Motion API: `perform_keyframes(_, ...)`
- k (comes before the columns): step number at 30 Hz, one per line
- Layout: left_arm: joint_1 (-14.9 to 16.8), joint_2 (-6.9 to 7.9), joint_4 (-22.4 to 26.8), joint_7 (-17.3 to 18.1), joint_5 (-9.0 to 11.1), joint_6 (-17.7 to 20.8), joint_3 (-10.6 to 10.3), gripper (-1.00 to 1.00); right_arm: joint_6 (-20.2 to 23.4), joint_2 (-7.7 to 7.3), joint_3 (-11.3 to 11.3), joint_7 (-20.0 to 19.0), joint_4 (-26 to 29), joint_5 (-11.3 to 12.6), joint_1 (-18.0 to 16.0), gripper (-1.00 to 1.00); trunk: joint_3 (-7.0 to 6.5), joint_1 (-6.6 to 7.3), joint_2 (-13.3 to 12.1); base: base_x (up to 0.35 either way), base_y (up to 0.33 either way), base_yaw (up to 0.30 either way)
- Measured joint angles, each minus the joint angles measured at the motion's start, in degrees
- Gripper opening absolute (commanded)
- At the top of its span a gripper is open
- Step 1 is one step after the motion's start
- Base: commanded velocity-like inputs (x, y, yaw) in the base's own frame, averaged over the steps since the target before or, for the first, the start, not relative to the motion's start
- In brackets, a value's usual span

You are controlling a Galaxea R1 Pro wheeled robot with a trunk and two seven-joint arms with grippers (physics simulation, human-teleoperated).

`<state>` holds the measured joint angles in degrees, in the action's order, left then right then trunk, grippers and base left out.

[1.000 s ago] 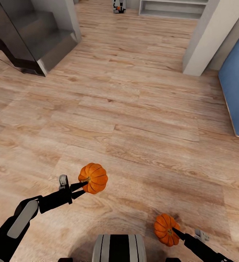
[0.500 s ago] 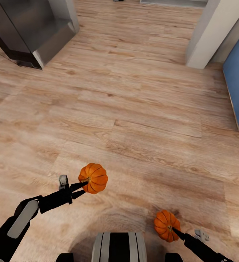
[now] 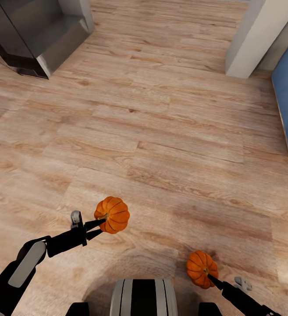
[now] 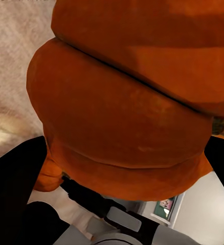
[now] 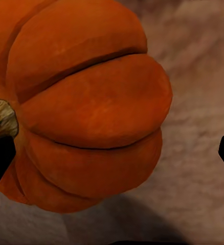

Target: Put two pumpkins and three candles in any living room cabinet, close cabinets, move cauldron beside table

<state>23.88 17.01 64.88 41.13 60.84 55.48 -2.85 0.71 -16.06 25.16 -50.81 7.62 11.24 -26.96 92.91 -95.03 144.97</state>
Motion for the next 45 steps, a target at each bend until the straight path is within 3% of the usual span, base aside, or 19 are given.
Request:
perform_keyframes(17,0.00,-0.10,0.00,0.00,-0.07,0.00,-0.33,-1.00,0.00,0.00,0.00,-0.01,0.00,0.00,0.00,1.00,0.00,0.01,0.00,0.056,0.023,0.000)
perform_keyframes(25,-0.02,-0.24,0.02,-0.01,-0.07,-0.01,-0.50,-1.00,-0.07,0.01,-2.13,-0.23,-0.07,0.00,0.05,1.00,0.00,0.02,0.00,0.064,0.039,0.000)
perform_keyframes(29,-0.02,-0.31,0.02,-0.09,-0.17,0.02,-0.53,-1.00,-0.06,0.01,-0.56,-1.70,0.00,0.19,0.01,1.00,0.00,0.02,0.00,0.071,0.054,0.000)
perform_keyframes(45,-0.02,-0.33,0.02,-0.01,-0.09,-0.02,-0.53,-1.00,-0.14,-0.05,-0.29,-1.84,0.16,0.31,0.01,1.00,0.00,0.01,0.00,0.003,0.002,0.000)
